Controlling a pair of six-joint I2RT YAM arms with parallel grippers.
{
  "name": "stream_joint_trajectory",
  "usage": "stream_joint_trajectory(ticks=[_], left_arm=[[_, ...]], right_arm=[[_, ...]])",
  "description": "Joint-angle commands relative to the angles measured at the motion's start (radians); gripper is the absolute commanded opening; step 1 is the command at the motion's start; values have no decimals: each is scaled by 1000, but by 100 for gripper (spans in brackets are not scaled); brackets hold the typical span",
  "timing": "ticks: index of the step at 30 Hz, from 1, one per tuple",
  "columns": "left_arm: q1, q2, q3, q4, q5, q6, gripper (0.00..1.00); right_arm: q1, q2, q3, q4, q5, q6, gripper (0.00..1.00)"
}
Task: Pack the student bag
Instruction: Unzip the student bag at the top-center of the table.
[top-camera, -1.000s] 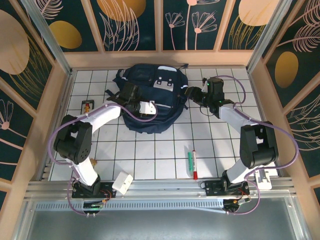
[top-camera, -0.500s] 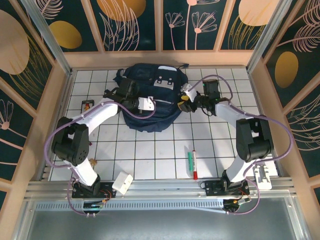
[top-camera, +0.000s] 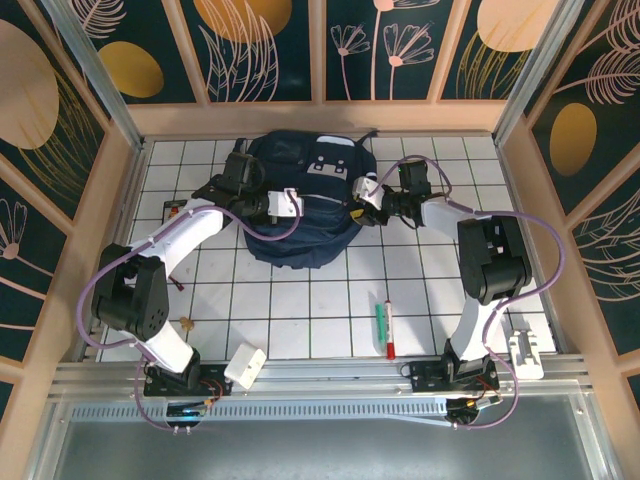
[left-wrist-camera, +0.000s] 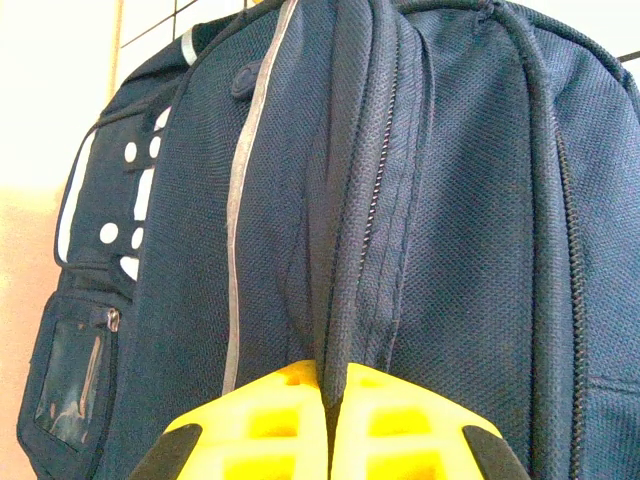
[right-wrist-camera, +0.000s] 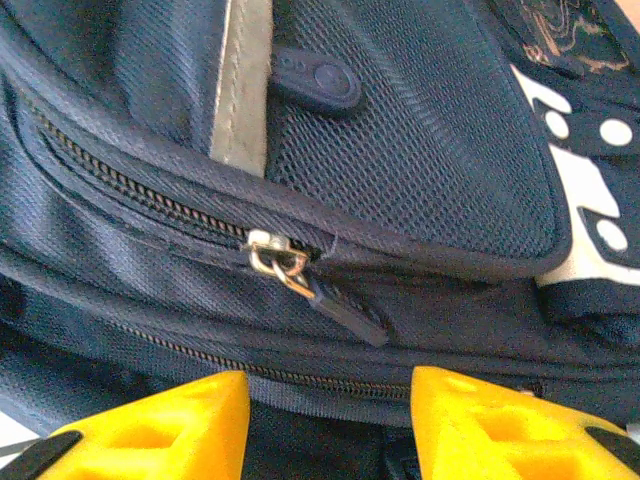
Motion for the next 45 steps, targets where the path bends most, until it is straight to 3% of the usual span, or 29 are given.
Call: stream_joint_trajectory(ticks=[1,8,10,17,19,21,24,30,33,41,45], left_arm=[[-3,-43,12,14,128,33,0],[-1,-46,8,11,129,33,0],[-1,-46,7,10,124,33,0],[-1,-49,15,10,133,25,0],[-1,-49,18,10,139,21,0],[-1,-47,19,21,146,1,0],[0,-39,31,31,138,-62,0],[-1,-23,49,38,71,-243,0],[-4,-35,17,87,68,-329,0],[-10,-33,-25,161,19,-424,0],[-18,-32,-33,194,61,-463,0]], right_arm=[[5,6,32,6,-65,-40,46],[-5,42,102,-102,-125,-89,45],[-7,66,132,-134,-133,-92,40],[18,124,169,-137,-90,-72,36],[25,135,170,-140,-85,-64,28],[26,135,170,-147,-93,-64,12],[26,108,155,-148,-96,-66,0],[31,3,157,-257,-139,-17,0],[77,-61,112,-266,-98,25,0],[181,-106,166,-555,-67,-112,0],[204,-130,168,-503,-63,-6,0]])
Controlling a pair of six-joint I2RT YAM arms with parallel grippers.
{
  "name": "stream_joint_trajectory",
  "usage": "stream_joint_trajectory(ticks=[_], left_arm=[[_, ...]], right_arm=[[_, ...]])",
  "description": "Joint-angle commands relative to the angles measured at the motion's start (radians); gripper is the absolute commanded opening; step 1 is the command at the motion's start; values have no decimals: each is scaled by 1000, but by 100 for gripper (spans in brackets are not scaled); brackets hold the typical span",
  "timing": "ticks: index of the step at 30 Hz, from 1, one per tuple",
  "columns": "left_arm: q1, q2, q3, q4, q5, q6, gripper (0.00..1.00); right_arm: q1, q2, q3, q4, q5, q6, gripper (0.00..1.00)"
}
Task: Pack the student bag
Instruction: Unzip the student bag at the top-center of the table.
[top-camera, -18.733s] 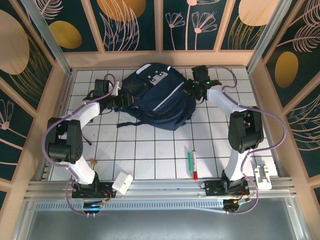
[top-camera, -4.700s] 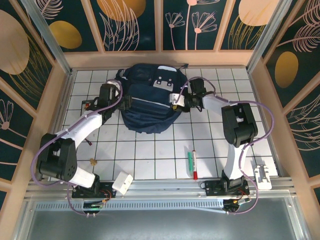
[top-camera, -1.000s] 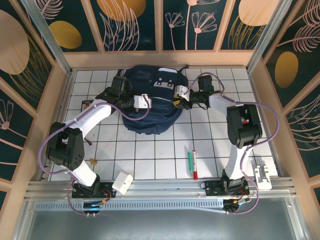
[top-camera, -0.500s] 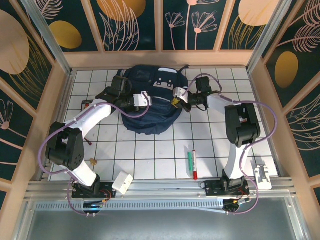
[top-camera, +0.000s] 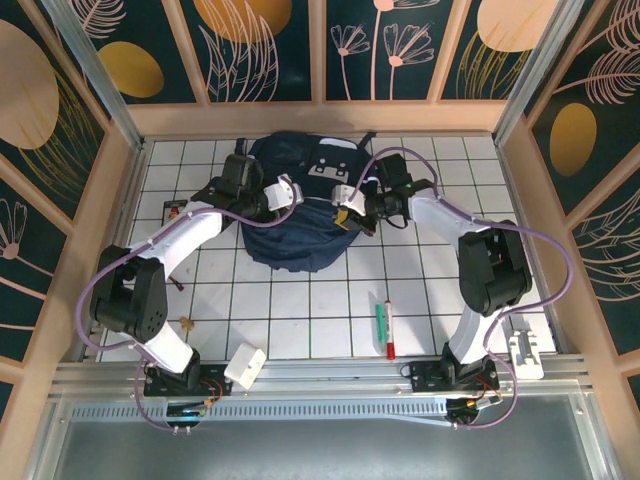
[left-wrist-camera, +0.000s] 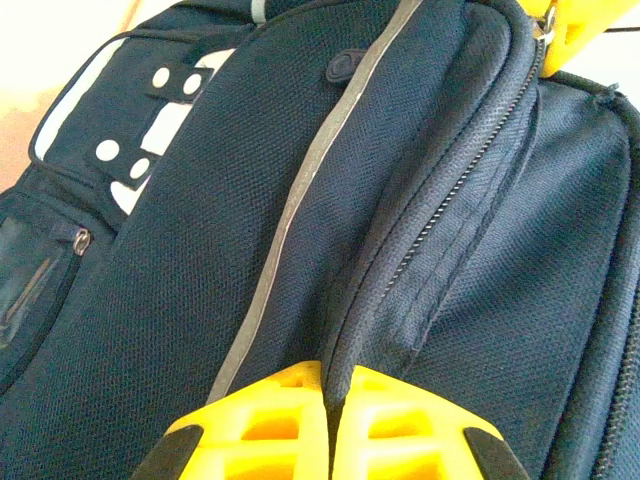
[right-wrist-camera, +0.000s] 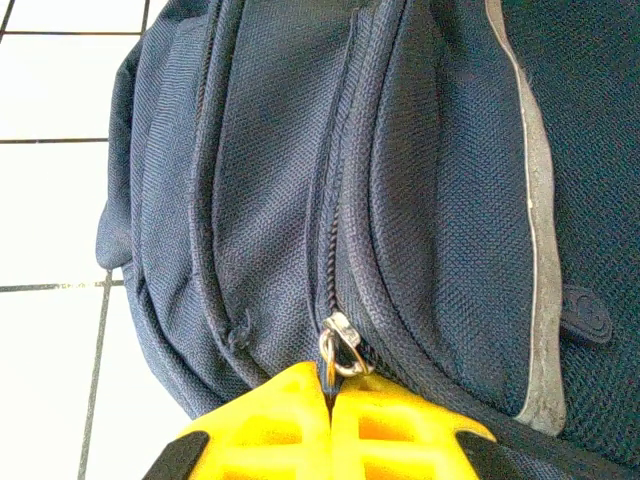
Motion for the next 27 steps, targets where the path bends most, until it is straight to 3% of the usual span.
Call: stream_joint_trajectory(ticks=[1,3,6,9,12,15,18,21,27], left_arm=[[-22,-21,-2,143,84,-83,0],[-24,-24,-17,163,118,-98,0],[-24,-33,-45,185,143,-101,0],[-24,-46,-70,173,147,-82,0],[-24,-70,-91,139,150,-36,0],[-24,-91,-111,143,129,-18,0],[-24,-91,-97,124,123,-12,0],[-24,-93,-103,146,131,-25,0],[-24,-105,-133,175,150,-31,0]], right_arm=[[76,-68,0,19,-66,111,0],[149,-93,-96,335,32,367,0],[225,-81,-144,560,60,586,1],[244,-64,-156,677,96,827,3],[236,-56,-135,670,53,1017,4],[222,-80,-117,573,-22,1032,4],[204,-95,-95,455,-4,1071,7],[189,-60,-55,426,-43,1220,9],[283,64,20,536,-62,1616,13]])
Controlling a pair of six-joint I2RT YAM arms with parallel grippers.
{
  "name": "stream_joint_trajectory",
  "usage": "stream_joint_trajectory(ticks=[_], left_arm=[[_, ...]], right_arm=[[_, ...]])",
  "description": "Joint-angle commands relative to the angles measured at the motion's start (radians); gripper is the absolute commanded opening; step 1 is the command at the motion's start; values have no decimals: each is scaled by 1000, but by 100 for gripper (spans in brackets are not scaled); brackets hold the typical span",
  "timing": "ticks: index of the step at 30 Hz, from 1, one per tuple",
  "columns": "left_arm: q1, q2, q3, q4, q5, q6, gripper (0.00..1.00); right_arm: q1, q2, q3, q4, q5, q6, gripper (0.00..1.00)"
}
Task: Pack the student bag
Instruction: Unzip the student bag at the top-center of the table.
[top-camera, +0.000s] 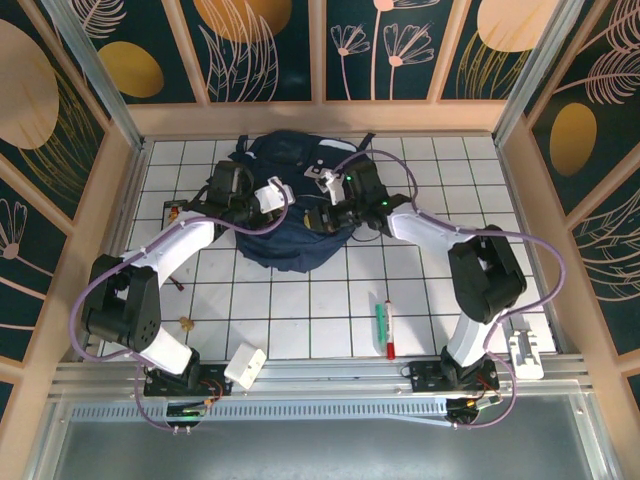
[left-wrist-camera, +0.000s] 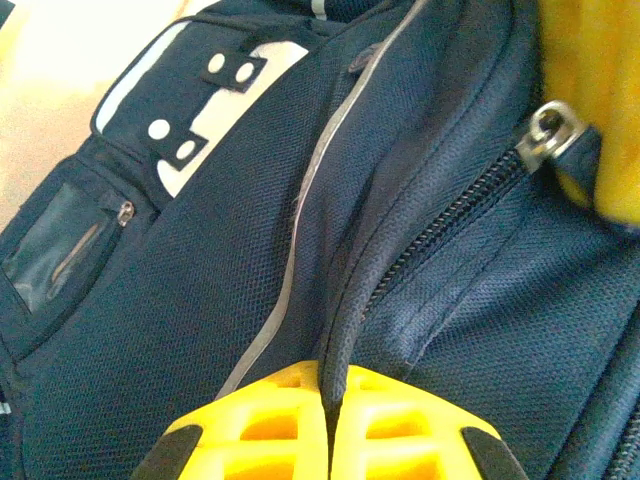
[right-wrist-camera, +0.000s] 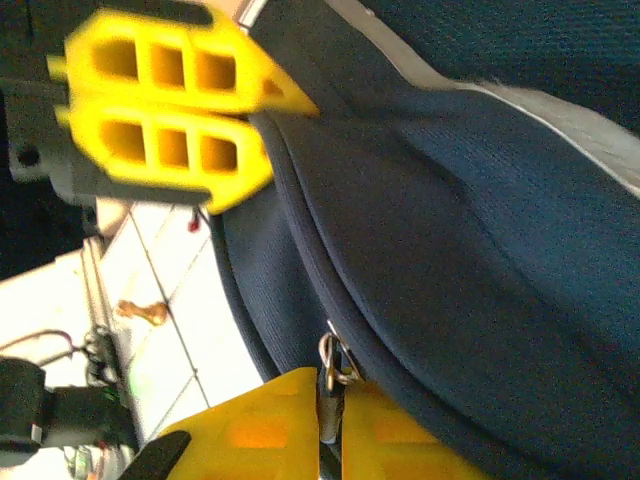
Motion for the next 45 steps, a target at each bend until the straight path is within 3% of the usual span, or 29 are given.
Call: stream_joint_trajectory(ticks=[1,6,8,11,13,17,22,25,29,33,36,45], left_arm=[[-56,-40,-20,61,178,-21,0],[-56,-57,-39,82,192,-41,0],[-56,-59,-44,99,208,-57,0],[-56,-58,-52,126,218,-83,0],[-56,-56,-55,135,218,-87,0],[-56,-52,-43,126,230,-85,0],[-56,-49,-29,109,241,-74,0],[-56,-47,-25,112,265,-81,0],[-56,-49,-48,151,289,-87,0],[-56,-30,-37,140,305,-70,0],[-56,-20,-23,128,332,-61,0],[-56,-14,-10,101,341,-25,0]], right_arm=[[99,80,77,196,-104,330,13],[125,104,33,370,-42,667,13],[130,88,1,451,-18,725,14],[136,60,1,467,-21,680,21],[126,28,21,373,-19,554,27],[81,-67,59,45,53,133,38],[3,-160,76,-370,-68,-588,40],[-36,-176,106,-508,-25,-804,40],[-54,-196,103,-491,123,-953,40],[-54,-200,58,-448,159,-1265,40],[-53,-193,-3,-238,262,-1316,40],[-54,-133,29,-123,294,-1419,39]])
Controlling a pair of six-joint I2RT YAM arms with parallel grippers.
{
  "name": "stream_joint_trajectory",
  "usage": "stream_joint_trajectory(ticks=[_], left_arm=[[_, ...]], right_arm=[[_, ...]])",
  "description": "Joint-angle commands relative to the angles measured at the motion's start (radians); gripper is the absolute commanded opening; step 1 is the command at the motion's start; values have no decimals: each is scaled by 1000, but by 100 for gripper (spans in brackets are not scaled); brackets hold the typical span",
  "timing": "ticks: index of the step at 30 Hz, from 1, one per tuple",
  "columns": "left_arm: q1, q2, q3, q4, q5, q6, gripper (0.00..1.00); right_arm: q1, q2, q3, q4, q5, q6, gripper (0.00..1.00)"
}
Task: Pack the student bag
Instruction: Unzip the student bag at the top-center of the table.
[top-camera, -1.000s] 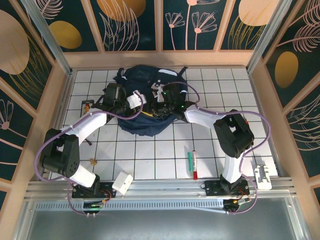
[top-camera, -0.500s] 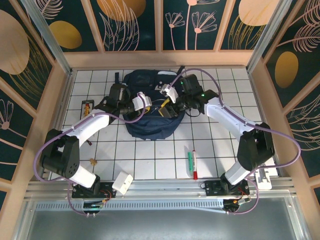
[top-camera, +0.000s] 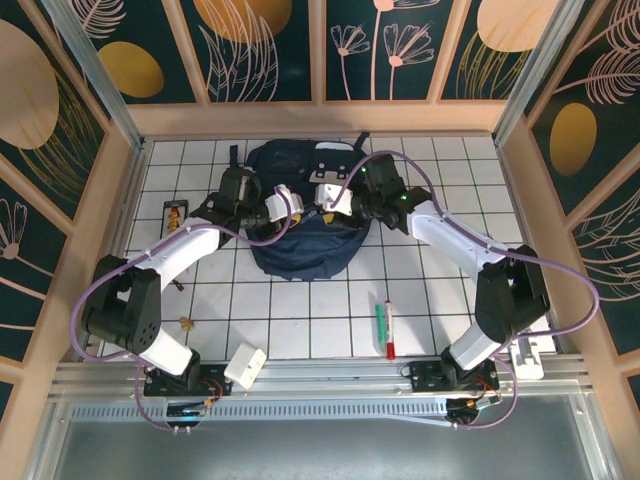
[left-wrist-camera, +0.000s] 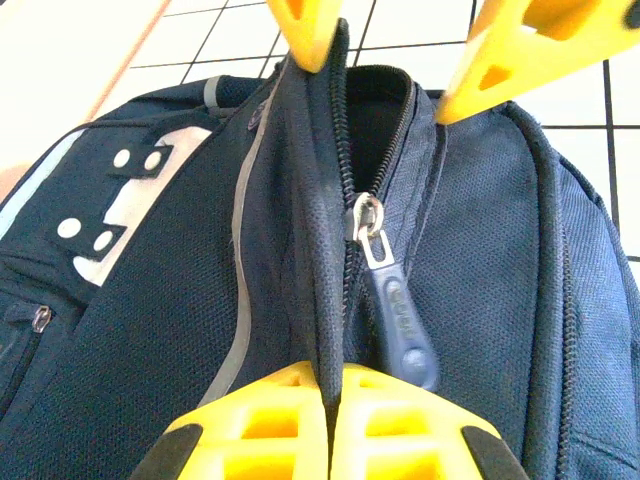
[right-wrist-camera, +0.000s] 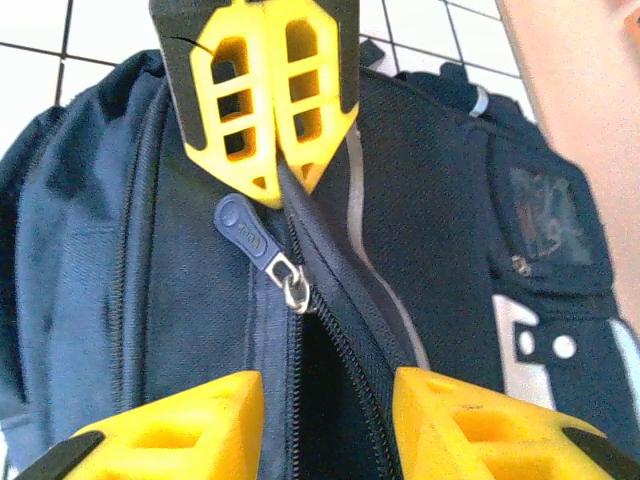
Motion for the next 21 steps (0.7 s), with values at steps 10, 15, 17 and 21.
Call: stream_joint_trajectory(ticks=[10,15,17,21], left_arm=[[-9,16,74,1,183,57,0],[-10,23,79,-7,183,67,0],[-8,25,81,-5,183,65,0],[-8,28,81,6,187,49,0]], right_arm=[[29,20,-105,262,269,-167,40],[-5,-88,-136,273,106,-168,40],[-5,-111,-142,271,80,-179,40],[8,-60,-93,161,166,-275,45]])
